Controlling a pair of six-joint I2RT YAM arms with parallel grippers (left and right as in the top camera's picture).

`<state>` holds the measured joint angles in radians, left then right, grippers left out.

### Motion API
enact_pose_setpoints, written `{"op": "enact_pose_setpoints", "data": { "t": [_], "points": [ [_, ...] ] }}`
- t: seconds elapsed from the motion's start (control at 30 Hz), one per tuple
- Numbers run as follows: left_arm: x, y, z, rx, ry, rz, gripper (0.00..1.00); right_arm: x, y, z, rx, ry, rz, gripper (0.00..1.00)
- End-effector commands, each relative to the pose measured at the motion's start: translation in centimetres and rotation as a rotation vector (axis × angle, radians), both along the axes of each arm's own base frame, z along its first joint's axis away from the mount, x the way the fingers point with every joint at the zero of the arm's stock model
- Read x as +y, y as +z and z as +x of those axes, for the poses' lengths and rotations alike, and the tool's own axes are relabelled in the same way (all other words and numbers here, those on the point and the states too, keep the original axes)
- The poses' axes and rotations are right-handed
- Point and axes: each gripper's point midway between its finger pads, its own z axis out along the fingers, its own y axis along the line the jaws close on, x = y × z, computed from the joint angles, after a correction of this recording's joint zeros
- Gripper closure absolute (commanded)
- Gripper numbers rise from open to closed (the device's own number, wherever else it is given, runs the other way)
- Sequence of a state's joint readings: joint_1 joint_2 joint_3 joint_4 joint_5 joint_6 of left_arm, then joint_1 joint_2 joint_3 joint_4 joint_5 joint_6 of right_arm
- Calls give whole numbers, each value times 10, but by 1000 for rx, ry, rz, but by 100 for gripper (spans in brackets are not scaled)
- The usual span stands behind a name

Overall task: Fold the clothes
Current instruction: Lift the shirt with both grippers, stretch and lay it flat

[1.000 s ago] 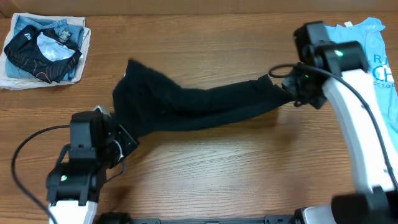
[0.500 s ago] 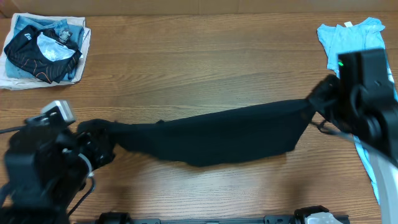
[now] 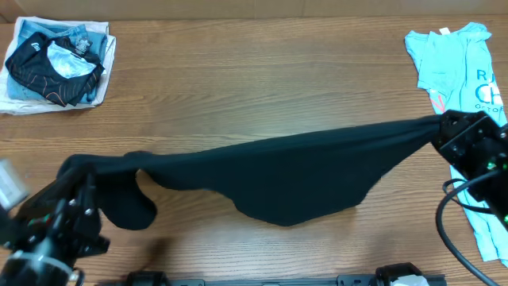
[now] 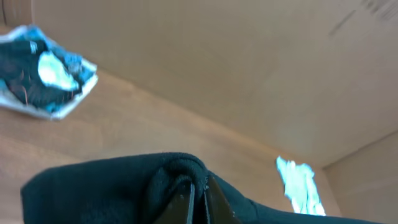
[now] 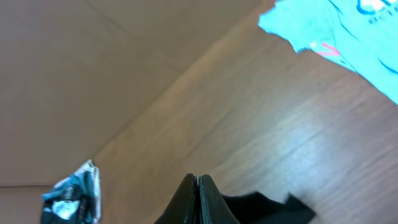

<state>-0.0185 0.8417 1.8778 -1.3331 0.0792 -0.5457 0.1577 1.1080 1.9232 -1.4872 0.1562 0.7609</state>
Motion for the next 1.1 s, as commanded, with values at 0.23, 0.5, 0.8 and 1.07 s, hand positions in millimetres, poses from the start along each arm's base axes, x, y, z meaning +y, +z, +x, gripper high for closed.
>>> {"op": "enact_pose_setpoints", "data": {
  "t": [0.23,0.5,0.8,1.07],
  "points": [
    [20,64,-46,-230,103,61,96,-7,43,-11,-142,-10,-16,96],
    [21,63,-47,-213,107,54,96,-10,52,-19,-164,-21,-19,96],
    [32,36,37,-5,173,89,96,-7,38,30,-95,-42,-49,96],
    [49,-23,151,262,260,166,96,1,-23,128,92,-70,-110,96]
  ]
}}
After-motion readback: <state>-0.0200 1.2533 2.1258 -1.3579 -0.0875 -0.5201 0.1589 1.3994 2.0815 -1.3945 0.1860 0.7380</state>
